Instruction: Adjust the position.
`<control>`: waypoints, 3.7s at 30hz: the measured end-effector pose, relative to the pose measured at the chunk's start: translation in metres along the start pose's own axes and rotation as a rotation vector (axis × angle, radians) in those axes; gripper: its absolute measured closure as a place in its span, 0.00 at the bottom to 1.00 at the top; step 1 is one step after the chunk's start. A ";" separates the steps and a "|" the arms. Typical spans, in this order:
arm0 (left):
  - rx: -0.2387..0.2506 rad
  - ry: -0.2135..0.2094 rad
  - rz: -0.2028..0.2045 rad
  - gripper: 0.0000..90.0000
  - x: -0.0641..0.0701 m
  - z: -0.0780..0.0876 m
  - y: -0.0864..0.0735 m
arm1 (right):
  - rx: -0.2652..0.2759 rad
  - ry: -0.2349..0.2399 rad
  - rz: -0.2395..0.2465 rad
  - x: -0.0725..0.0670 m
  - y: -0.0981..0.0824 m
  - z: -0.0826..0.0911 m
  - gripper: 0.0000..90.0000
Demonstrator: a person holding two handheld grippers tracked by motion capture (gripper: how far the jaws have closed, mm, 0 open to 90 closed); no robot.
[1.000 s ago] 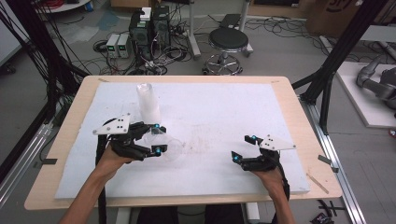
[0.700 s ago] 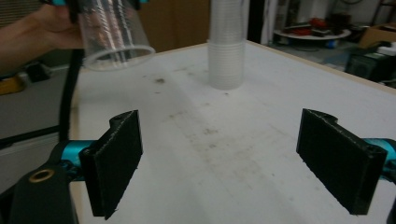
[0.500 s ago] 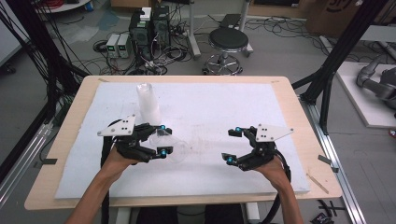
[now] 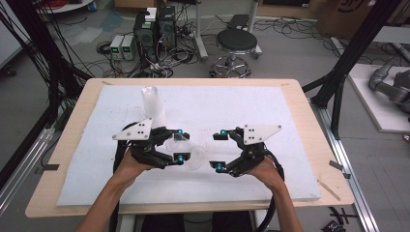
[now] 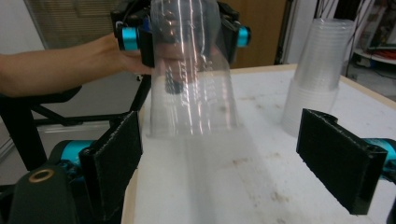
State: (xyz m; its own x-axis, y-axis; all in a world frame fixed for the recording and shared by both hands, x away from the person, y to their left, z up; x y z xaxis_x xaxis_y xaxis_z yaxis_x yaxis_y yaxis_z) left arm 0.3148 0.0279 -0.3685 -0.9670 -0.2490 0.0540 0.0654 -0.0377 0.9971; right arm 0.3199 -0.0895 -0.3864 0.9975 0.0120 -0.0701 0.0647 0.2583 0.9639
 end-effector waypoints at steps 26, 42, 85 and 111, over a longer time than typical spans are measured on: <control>0.015 -0.051 -0.013 0.44 0.015 -0.028 0.010 | -0.004 0.057 0.022 -0.009 -0.001 -0.035 0.20; -0.009 0.033 -0.004 0.06 0.006 -0.029 0.005 | -0.015 0.069 0.052 -0.011 -0.003 -0.035 0.35; -0.801 -0.036 -0.175 0.13 0.004 -0.001 -0.041 | -0.705 0.069 -0.027 -0.010 -0.026 -0.035 0.36; -0.808 -0.073 -0.178 0.46 0.004 -0.010 -0.040 | -0.718 0.067 -0.021 -0.007 -0.030 -0.037 0.36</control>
State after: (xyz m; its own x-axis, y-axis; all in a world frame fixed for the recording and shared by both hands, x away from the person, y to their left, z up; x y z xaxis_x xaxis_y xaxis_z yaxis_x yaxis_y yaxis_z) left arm 0.3109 0.0189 -0.4090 -0.9913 -0.1114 -0.0705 0.0395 -0.7614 0.6471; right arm 0.3096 -0.0612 -0.4241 0.9907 0.0534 -0.1249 0.0255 0.8300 0.5572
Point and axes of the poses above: each handheld gripper's, and its own axes: z roughly backward along the jaws, y roughly out of its top, x roughly to its right, the point moved 10 cm from there along -z, roughly forward along the jaws, and after that the axes turned 9 degrees about y, right-handed, at the moved point
